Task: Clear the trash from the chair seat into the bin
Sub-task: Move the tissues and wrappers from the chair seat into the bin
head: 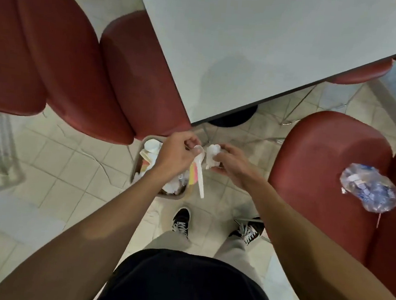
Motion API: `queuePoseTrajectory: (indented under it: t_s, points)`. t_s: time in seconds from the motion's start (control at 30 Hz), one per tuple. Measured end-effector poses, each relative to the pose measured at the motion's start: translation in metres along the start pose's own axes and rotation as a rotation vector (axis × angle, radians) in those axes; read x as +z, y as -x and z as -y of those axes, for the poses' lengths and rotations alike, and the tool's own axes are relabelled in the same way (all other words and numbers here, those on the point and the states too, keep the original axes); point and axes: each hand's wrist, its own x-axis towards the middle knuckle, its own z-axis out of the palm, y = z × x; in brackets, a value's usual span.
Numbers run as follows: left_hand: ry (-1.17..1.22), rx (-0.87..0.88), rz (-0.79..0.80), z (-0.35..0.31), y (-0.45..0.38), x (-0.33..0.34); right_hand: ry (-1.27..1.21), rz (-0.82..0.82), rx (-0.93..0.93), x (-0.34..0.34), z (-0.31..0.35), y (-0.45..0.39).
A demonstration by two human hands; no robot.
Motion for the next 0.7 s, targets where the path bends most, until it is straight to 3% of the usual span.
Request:
queuePoseTrajectory:
  t_s: [0.43,0.7]
  points:
    - [-0.014,-0.293,-0.192,0.142,0.004,-0.048,0.536,-0.154,-0.081,0.099,-0.047,-0.048]
    - [0.042,-0.252,-0.135,0.161,-0.029,-0.018,0.485,-0.181,0.001,0.115,-0.074,-0.082]
